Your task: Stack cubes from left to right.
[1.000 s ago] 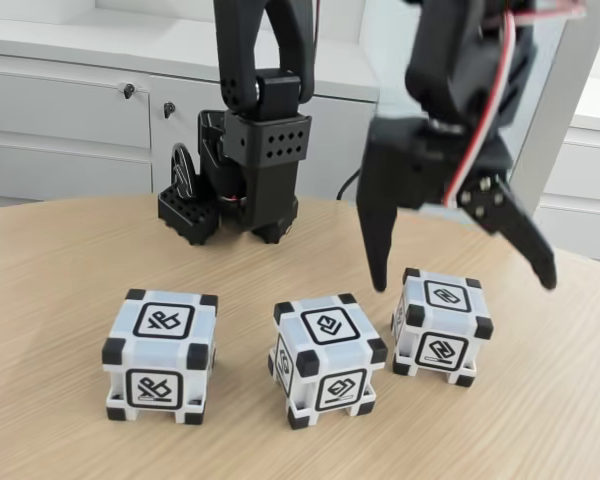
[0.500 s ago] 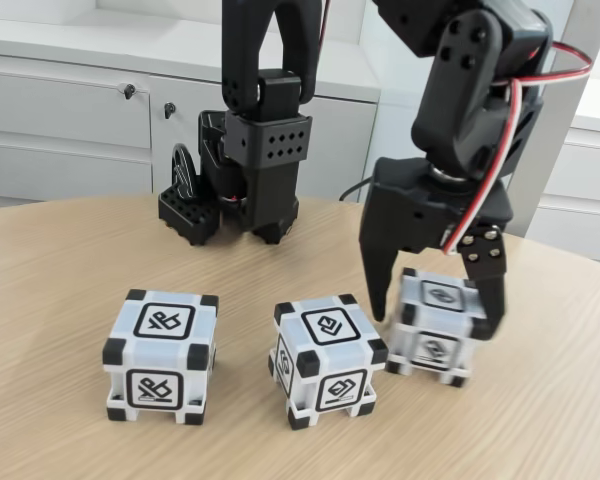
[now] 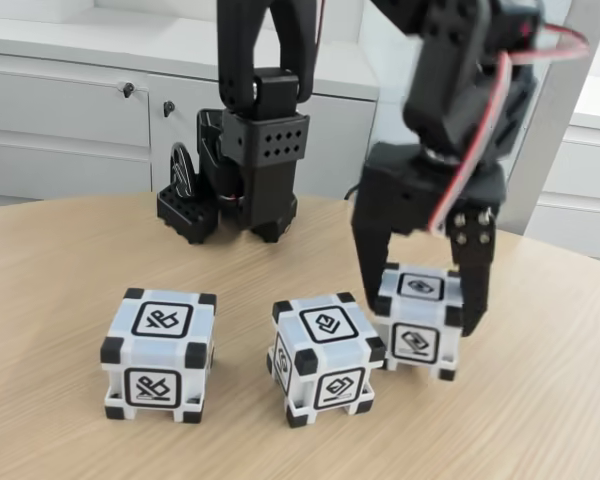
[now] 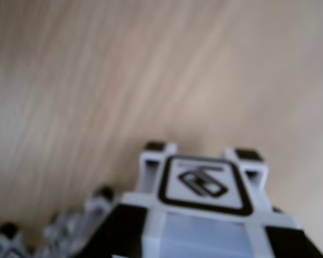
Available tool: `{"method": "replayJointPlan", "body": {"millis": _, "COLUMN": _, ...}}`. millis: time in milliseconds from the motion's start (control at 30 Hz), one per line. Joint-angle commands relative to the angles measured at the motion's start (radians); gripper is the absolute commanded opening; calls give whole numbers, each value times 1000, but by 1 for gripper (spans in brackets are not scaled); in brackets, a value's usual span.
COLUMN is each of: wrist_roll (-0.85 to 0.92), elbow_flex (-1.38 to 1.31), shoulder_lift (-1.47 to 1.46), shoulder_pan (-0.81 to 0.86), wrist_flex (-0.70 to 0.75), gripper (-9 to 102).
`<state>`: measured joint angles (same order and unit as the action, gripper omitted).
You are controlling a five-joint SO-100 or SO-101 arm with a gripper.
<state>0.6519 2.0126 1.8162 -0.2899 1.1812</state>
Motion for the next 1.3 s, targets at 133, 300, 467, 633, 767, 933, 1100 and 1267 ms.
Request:
{"method": "replayJointPlan", "body": {"millis": 133, "wrist_roll": -61, "elbow_flex": -20, "shoulder_lift": 276, "shoulder_pan": 149, "wrist_flex": 8, "gripper": 0}}
{"method": "replayJointPlan", "body": {"millis": 300, "wrist_roll": -166, "elbow_flex": -21, "shoulder_lift": 348, "shoulder_pan": 256, "wrist_flex": 28, "gripper": 0}}
{"method": "replayJointPlan", "body": {"millis": 467, "wrist_roll": -267, "elbow_flex": -51, "shoulder_lift": 426, "shoulder_pan": 373, "wrist_flex": 138, "gripper": 0}}
{"method": "replayJointPlan", "body": {"millis": 633, "wrist_roll": -351, "elbow_flex": -109, "shoulder_lift": 422, "shoulder_pan": 502, "wrist_flex": 262, "gripper": 0}}
{"method": "replayJointPlan", "body": {"millis": 767, "wrist_roll": -382, "elbow_flex": -123, "shoulder_lift": 416, "shoulder_pan": 588, "wrist_flex": 295, "gripper": 0}}
{"method": "replayJointPlan", "body": {"millis": 933, "wrist_roll": -388, "elbow_flex": -123, "shoulder_lift": 411, "shoulder_pan": 701, "wrist_flex": 278, "gripper": 0}}
{"method": "replayJointPlan", "body": {"millis": 1100, "wrist_roll": -402, "elbow_flex": -123, "shoulder_lift": 382, "shoulder_pan": 787, "wrist_flex": 278, "gripper": 0}}
{"method": "replayJointPlan", "body": {"millis": 1267, "wrist_roll": -379, "elbow_flex": -121, "shoulder_lift": 279, "shoulder_pan": 804, "wrist_flex": 278, "gripper": 0}}
